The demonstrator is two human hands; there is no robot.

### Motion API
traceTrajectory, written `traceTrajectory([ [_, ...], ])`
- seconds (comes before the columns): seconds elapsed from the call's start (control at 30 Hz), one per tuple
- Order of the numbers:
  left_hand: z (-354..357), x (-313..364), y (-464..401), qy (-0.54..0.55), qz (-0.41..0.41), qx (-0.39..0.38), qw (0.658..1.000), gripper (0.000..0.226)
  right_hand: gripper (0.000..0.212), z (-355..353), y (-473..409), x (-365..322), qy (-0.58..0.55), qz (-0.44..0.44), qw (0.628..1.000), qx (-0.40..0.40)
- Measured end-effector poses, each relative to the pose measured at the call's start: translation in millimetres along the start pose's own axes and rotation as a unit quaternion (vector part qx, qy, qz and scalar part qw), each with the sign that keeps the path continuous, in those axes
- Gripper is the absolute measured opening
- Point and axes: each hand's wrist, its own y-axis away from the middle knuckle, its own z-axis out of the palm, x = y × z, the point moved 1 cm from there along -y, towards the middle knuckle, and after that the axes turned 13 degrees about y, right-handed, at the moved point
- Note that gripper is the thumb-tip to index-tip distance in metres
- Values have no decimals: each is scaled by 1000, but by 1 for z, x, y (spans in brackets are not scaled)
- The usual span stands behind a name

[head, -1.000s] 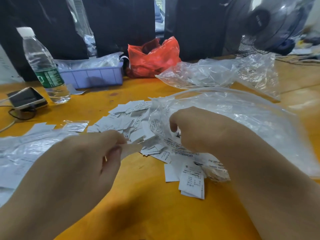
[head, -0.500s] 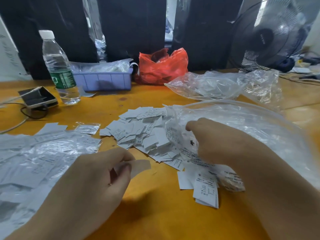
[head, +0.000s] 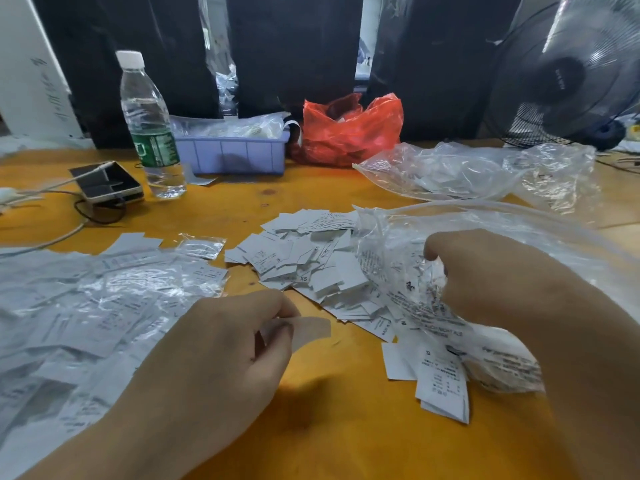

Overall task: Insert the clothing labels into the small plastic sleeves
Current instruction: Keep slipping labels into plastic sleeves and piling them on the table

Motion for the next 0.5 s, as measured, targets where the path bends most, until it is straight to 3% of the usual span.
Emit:
traceTrajectory([
  [0.2, 7, -1, 0, 9, 7, -26, 1000, 11, 11, 4, 0, -5, 35, 8, 999, -39],
  [0.5, 14, 8, 2, -4, 18, -29, 999, 16, 27, 1, 3, -14, 23, -8, 999, -33],
])
